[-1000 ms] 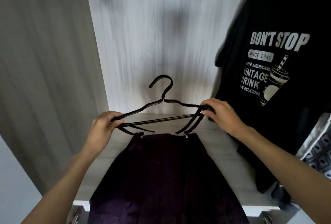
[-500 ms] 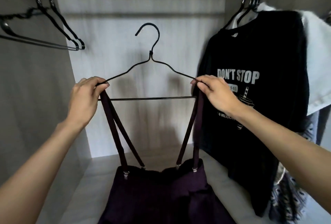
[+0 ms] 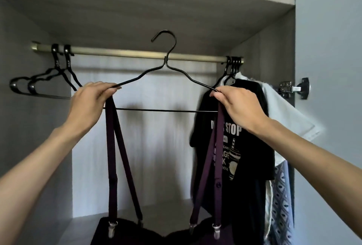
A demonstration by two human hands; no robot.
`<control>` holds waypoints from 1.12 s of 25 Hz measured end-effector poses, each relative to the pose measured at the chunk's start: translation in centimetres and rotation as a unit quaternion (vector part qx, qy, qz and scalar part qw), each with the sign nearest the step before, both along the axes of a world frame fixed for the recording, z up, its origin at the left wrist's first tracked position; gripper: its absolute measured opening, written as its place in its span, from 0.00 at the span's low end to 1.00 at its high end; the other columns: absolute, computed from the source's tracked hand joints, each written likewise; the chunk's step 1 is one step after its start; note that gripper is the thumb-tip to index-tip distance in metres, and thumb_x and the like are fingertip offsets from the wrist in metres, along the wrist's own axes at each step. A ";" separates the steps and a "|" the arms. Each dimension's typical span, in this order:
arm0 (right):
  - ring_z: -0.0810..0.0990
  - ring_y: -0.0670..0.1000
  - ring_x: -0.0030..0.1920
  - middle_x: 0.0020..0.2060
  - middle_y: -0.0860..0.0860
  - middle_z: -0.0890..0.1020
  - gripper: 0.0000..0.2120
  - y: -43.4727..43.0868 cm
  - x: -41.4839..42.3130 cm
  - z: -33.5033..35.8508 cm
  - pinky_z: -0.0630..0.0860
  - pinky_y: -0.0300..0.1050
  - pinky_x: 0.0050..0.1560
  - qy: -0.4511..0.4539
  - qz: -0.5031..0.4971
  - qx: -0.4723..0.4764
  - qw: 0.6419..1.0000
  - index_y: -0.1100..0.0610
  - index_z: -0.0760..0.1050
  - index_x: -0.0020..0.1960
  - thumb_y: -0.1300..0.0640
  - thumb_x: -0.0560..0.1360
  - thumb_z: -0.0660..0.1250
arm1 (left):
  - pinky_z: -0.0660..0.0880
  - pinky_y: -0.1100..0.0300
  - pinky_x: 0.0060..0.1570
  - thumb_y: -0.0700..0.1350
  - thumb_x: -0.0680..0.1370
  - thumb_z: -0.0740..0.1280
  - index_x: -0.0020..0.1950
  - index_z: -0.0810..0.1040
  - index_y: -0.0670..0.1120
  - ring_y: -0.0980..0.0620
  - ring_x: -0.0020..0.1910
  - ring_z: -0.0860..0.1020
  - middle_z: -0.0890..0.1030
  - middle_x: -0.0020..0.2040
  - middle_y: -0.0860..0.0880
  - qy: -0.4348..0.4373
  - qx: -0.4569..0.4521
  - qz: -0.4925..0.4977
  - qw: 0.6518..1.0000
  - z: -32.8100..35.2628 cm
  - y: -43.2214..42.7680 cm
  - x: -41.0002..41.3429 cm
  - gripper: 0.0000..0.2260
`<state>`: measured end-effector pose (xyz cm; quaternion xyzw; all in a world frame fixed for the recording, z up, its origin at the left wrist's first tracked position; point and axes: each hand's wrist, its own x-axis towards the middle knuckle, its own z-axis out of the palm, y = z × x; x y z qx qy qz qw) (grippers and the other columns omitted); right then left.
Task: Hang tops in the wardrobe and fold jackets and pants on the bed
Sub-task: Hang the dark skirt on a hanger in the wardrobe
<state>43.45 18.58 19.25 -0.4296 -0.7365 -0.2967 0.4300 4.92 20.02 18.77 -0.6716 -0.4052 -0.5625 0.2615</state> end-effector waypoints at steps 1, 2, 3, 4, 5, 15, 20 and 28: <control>0.80 0.57 0.54 0.50 0.48 0.83 0.14 -1.1 0.6 0.9 0.74 0.53 0.48 -0.008 -0.014 0.011 1.000 0.51 0.78 0.55 0.47 0.83 0.56 | 0.71 0.46 0.57 0.46 0.83 0.63 0.59 0.83 0.46 0.41 0.56 0.77 0.84 0.55 0.47 -0.013 -0.004 -0.009 1.000 0.9 -0.7 0.7 0.11; 0.79 0.58 0.55 0.50 0.49 0.83 0.14 -2.2 1.3 1.7 0.74 0.53 0.48 -0.009 -0.025 0.015 1.000 0.50 0.78 0.54 0.46 0.83 0.55 | 0.70 0.46 0.58 0.46 0.83 0.63 0.59 0.83 0.47 0.42 0.57 0.77 0.84 0.55 0.48 -0.018 -0.007 -0.018 1.000 1.8 -1.4 1.5 0.11; 0.79 0.59 0.55 0.50 0.49 0.83 0.14 -3.1 1.9 2.7 0.74 0.54 0.49 -0.005 -0.039 0.014 0.999 0.49 0.78 0.54 0.46 0.84 0.54 | 0.70 0.46 0.58 0.47 0.83 0.62 0.59 0.83 0.48 0.43 0.58 0.77 0.83 0.54 0.49 -0.019 -0.009 -0.025 0.999 2.6 -2.0 2.2 0.11; 0.79 0.61 0.55 0.50 0.51 0.83 0.15 -3.9 2.4 3.7 0.74 0.55 0.50 0.002 -0.056 0.012 0.998 0.49 0.77 0.52 0.46 0.83 0.53 | 0.70 0.46 0.59 0.47 0.83 0.62 0.59 0.83 0.49 0.44 0.58 0.77 0.83 0.53 0.50 -0.017 -0.010 -0.033 0.999 3.4 -2.5 3.0 0.11; 0.79 0.62 0.54 0.50 0.52 0.83 0.15 -4.6 2.9 4.7 0.74 0.55 0.50 0.007 -0.075 0.011 0.997 0.50 0.76 0.51 0.46 0.83 0.53 | 0.70 0.46 0.59 0.48 0.82 0.62 0.58 0.84 0.49 0.45 0.57 0.77 0.83 0.52 0.50 -0.019 -0.010 -0.049 0.999 4.2 -2.8 3.6 0.12; 0.78 0.63 0.52 0.49 0.53 0.83 0.14 -6.0 4.3 10.8 0.64 0.49 0.45 0.034 -0.161 0.016 0.986 0.45 0.80 0.51 0.47 0.81 0.56 | 0.67 0.59 0.42 0.48 0.82 0.62 0.41 0.81 0.56 0.48 0.44 0.72 0.78 0.41 0.46 -0.057 -0.104 -0.164 0.979 9.1 4.8 8.4 0.13; 0.78 0.63 0.52 0.50 0.54 0.83 0.14 -1.0 3.8 11.9 0.66 0.49 0.45 0.043 -0.209 0.006 0.977 0.45 0.80 0.50 0.47 0.81 0.56 | 0.70 0.54 0.50 0.55 0.79 0.59 0.44 0.83 0.54 0.46 0.50 0.77 0.83 0.45 0.48 -0.087 -0.093 -0.126 0.984 9.9 12.7 10.2 0.14; 0.78 0.65 0.53 0.51 0.56 0.82 0.14 9.0 3.7 12.0 0.66 0.50 0.45 0.076 -0.272 0.009 0.959 0.45 0.81 0.51 0.46 0.81 0.57 | 0.61 0.48 0.69 0.56 0.84 0.56 0.71 0.73 0.41 0.40 0.69 0.69 0.74 0.69 0.41 -0.053 -0.019 -0.091 0.994 8.3 27.0 14.9 0.23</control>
